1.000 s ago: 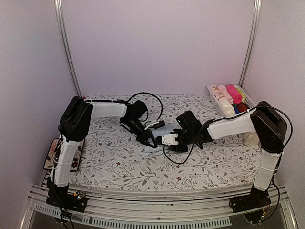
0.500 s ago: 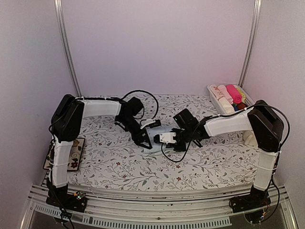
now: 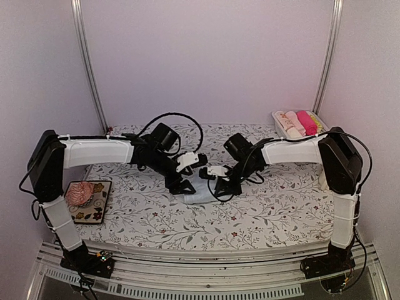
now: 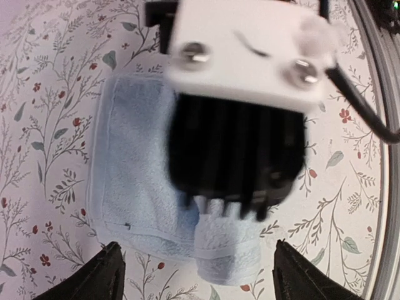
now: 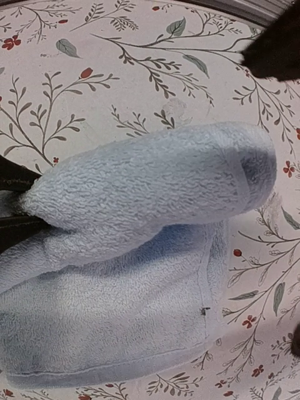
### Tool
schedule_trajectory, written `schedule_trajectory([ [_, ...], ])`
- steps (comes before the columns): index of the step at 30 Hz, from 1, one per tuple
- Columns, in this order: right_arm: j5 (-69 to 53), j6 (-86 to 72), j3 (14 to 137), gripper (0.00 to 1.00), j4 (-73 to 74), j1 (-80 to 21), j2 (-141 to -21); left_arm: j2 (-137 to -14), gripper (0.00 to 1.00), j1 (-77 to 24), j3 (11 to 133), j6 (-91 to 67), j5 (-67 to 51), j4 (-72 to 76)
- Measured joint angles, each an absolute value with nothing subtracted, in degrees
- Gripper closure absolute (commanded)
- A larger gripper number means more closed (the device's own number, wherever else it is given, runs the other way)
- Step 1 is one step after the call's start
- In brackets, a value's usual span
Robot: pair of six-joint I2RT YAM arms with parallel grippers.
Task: Roll the towels
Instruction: Roll the towel at the center of the board.
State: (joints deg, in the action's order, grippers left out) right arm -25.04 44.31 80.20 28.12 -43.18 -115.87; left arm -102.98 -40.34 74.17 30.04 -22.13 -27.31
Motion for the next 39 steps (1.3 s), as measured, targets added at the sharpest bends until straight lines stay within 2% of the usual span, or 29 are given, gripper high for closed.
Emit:
schedule_trajectory([
  [7, -30.13, 40.21, 84.64, 0.92, 33.23, -41.91, -119.83, -102.65, 0.27, -47.57, 65.25, 33.43, -18.37, -19.42],
  [10, -30.89, 39.31, 85.56, 0.92, 34.39, -41.91, -120.7, -102.65, 0.35, -48.82, 63.0, 33.71, -17.1, -16.75],
  [13, -31.48, 38.33, 86.8, 0.92, 35.4, -41.85, -121.45, -102.91, 0.41, -49.25, 62.7, 33.85, -15.09, -14.63],
  [19, -32.32, 37.32, 87.57, 0.92, 36.03, -41.6, -122.1, -106.24, 0.45, -49.74, 63.66, 33.45, -10.85, -11.42],
  [26, -33.26, 36.69, 87.57, 0.88, 36.01, -41.17, -122.23, -107.13, 0.83, -50.0, 63.77, 33.39, -9.28, -10.11],
  [29, -33.39, 36.49, 87.57, 0.82, 36.05, -40.93, -122.23, -107.81, 0.93, -50.0, 63.94, 33.65, -9.23, -10.04],
  [31, -33.52, 36.45, 87.48, 0.73, 35.99, -40.62, -122.23, -108.03, 0.97, -50.0, 64.01, 33.56, -9.39, -10.13],
  [35, -33.71, 36.21, 85.36, 0.56, 34.59, -39.97, -121.1, -108.79, 1.0, -49.63, 64.79, 33.23, -10.76, -10.9],
  [39, -32.73, 36.12, 81.08, 0.46, 32.03, -39.29, -117.58, -109.95, 1.0, -48.53, 66.19, 32.67, -14.31, -11.64],
])
